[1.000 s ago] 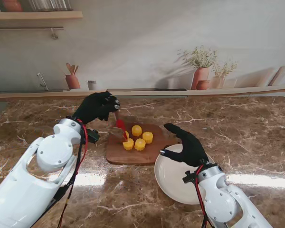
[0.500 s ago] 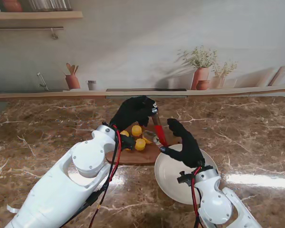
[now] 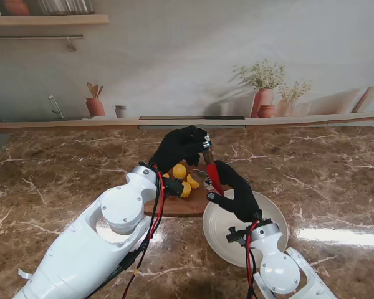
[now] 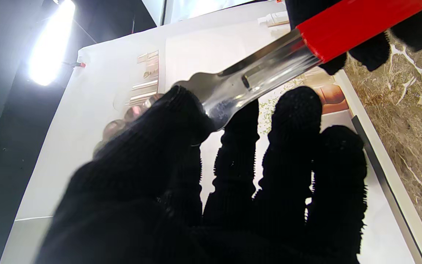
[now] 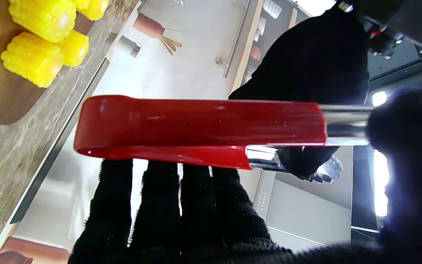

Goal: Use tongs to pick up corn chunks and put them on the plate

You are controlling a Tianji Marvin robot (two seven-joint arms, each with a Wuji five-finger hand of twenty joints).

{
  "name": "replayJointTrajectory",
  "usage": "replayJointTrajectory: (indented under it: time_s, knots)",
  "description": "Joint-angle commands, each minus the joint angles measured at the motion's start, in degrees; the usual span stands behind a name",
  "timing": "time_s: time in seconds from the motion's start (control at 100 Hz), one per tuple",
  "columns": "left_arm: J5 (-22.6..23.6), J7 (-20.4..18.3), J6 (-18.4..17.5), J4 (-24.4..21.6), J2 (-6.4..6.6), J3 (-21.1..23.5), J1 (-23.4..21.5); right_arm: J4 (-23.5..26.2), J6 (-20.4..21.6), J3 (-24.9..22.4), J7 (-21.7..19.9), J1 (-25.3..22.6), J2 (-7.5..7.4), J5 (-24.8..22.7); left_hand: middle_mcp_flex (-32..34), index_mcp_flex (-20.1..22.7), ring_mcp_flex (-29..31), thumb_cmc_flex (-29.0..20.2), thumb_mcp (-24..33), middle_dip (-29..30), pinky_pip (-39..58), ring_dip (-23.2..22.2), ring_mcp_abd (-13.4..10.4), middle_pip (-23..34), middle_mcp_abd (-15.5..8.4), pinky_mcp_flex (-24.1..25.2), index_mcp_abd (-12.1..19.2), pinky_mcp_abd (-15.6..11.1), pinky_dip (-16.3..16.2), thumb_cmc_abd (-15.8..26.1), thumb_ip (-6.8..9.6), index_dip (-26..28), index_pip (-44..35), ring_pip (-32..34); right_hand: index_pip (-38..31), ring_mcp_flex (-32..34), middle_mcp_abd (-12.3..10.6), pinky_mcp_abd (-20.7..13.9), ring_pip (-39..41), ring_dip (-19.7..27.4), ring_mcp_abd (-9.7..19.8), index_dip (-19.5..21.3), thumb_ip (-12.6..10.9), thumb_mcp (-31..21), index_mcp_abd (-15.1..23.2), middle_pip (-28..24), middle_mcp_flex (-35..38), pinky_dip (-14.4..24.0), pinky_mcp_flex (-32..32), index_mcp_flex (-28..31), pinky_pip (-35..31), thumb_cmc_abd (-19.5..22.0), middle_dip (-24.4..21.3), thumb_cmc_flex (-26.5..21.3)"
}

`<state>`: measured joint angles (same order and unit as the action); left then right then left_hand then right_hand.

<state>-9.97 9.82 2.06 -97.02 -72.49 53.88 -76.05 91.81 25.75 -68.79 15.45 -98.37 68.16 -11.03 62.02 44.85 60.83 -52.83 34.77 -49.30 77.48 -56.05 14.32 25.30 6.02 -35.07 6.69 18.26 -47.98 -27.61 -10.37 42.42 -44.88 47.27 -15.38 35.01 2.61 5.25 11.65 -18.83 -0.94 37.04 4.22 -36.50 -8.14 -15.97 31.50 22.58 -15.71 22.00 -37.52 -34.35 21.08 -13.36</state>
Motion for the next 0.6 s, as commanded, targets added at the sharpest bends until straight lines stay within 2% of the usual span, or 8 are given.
replayJointTrajectory:
  time_s: [0.0,0.28,0.43,0.49,0.59]
  knots:
    - [-0.12,0.09,-0.26,0.12,-0.33,-0.06,-0.24,-0.23,0.2,0.4,-1.23,-0.13,0.3,-0.09,1.97,4.81,0.82,-4.01,2.45,-0.33,2.55,-0.34,2.1,1.69,-0.53,0.18,3.32,0.14,-1.21,3.95,0.5,2.99,-3.27,-0.5,-0.58,2.78,-2.26,-0.12,1.92,-2.46,0.64,1.1,2.86,1.81,2.26,-1.0,1.27,2.57,-1.02,1.35,-2.01,0.03,1.67,-1.37]
    - [-0.54,-0.03,-0.25,0.27,-0.31,0.06,-0.56,-0.94,1.73,1.05,-2.17,0.66,0.11,0.1,1.95,4.74,0.8,-4.12,2.08,-0.36,2.53,-0.37,2.08,1.73,-0.6,0.21,3.48,0.21,-1.61,4.14,0.64,3.05,-3.17,-0.5,0.0,5.12,-2.42,0.0,3.68,-5.44,1.22,0.78,3.21,4.32,2.59,-0.85,2.14,5.58,-4.06,2.47,-4.53,-0.18,3.01,-7.43]
    - [-0.95,0.13,-0.51,0.42,-0.39,0.11,-0.66,-1.03,1.96,1.37,-2.7,0.84,0.0,0.34,1.9,4.66,0.66,-4.22,1.94,-0.36,2.53,-0.49,2.04,1.73,-0.55,0.28,3.41,0.16,-1.8,4.16,0.69,3.04,-3.1,-0.37,0.82,5.21,-1.69,1.07,4.1,-5.95,0.84,0.47,3.37,5.29,1.42,-0.46,0.68,6.09,-4.23,0.82,-5.13,0.08,3.18,-7.98]
    - [-1.33,0.06,-0.74,0.47,-0.39,0.12,-0.72,-1.12,1.66,1.65,-3.05,0.98,-0.05,0.52,1.84,4.65,0.62,-4.26,1.9,-0.34,2.52,-0.53,2.13,1.71,-0.52,0.32,3.34,0.17,-1.86,4.22,0.71,3.02,-3.08,-0.32,3.65,3.88,-0.64,1.3,3.52,-5.97,0.57,-1.22,3.29,5.84,-0.15,-0.1,-1.73,6.16,-3.34,-1.28,-4.67,0.4,3.27,-7.55]
    - [-1.46,-0.15,-1.02,0.54,-0.33,0.13,-0.82,-1.43,1.52,2.11,-3.21,1.28,-0.05,0.66,1.77,4.58,0.56,-4.28,1.79,-0.34,2.5,-0.57,2.11,1.69,-0.7,0.34,3.43,0.2,-1.94,4.23,0.73,3.04,-3.06,-0.3,5.54,2.56,-0.35,1.09,3.29,-6.1,0.38,-2.57,3.23,5.86,-1.09,-0.47,-3.82,6.17,-2.23,-3.19,-3.98,0.49,3.57,-7.33]
